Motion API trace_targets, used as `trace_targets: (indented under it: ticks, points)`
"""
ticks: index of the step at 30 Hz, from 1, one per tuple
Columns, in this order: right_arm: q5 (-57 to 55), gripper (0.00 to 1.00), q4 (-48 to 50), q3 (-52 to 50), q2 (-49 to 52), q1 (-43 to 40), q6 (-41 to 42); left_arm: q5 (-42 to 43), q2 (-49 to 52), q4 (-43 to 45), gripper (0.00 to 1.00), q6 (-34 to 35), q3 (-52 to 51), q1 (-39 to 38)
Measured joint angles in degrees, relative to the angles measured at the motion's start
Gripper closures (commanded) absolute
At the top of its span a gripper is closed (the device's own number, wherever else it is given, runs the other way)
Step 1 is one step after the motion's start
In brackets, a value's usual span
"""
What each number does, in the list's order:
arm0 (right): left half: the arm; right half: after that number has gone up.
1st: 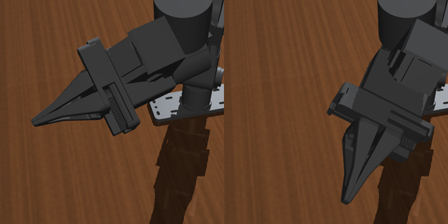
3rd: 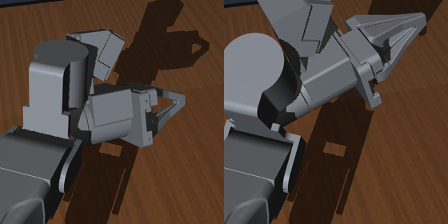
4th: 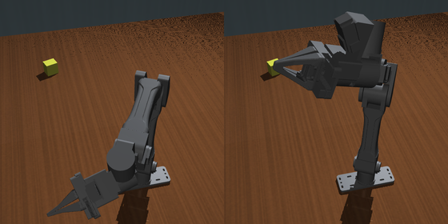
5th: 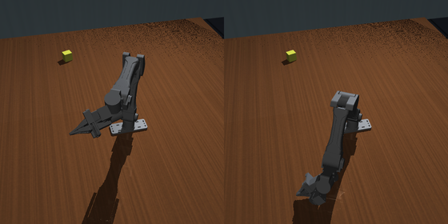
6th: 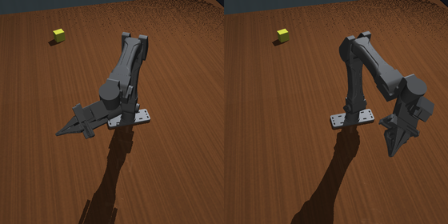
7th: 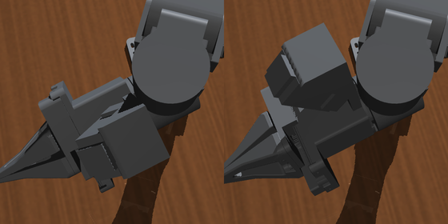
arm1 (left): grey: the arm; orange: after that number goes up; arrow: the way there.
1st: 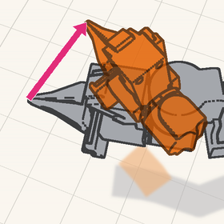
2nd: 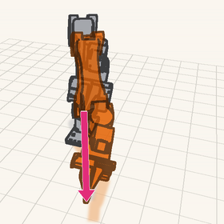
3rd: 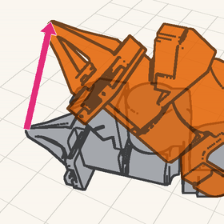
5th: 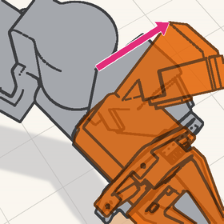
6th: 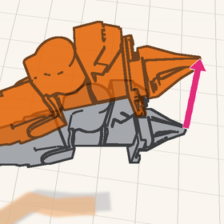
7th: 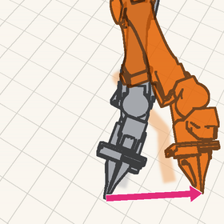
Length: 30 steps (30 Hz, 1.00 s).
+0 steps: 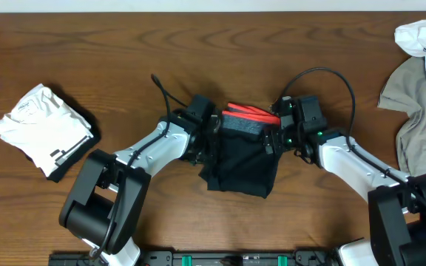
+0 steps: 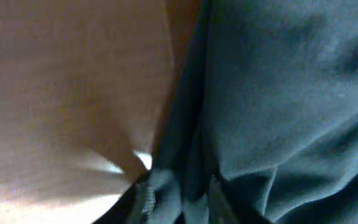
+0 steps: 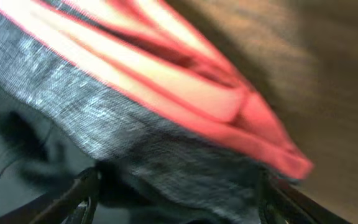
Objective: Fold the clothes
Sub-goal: 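Lift the leggings bundle with both grippers and hold it up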
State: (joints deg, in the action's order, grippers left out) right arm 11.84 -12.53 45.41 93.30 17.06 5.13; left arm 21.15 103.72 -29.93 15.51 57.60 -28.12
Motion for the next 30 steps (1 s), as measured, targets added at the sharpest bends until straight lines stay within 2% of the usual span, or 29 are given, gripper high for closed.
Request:
trace_targets:
  ticks: [6, 9, 11, 13, 16, 18, 23, 30]
  points:
    - [-0.35, 0.19, 0.85, -0.07, 0.04, -0.11, -1.31, 0.04, -0.02, -1.14, 0.71, 0.96, 0.0, 0.0]
    - [-0.35, 0.18, 0.42, -0.07, 0.04, -0.11, -1.55, -0.26, -0.48, -0.92, 0.65, 0.98, -0.17, -0.02]
    - [-0.37, 0.18, -0.02, -0.07, 0.07, -0.11, -1.68, -0.7, -1.27, -0.9, 0.56, 0.92, -0.61, 0.11]
    - [-0.35, 0.18, -0.28, -0.07, 0.07, -0.11, -1.75, -1.7, -2.93, -1.01, 0.35, 0.85, -1.01, 0.31]
    - [-0.37, 0.18, -0.37, -0.07, 0.07, -0.11, -1.92, -3.45, -7.61, -1.09, 0.12, 0.85, -1.03, 0.94]
    - [-0.37, 0.18, -0.48, -0.09, 0.07, -0.11, -1.97, -4.37, -11.56, -0.94, 0.01, 1.18, -1.03, 1.68]
    - [-0.35, 0.18, -0.92, -0.09, 0.07, -0.11, -1.97, -4.74, -15.32, -0.66, 0.0, 0.09, -1.03, 2.54]
    - [-0.37, 0.18, -2.23, -0.13, 0.07, -0.11, -2.12, -0.2, -10.95, 6.34, 0.0, -3.82, -1.03, 2.75]
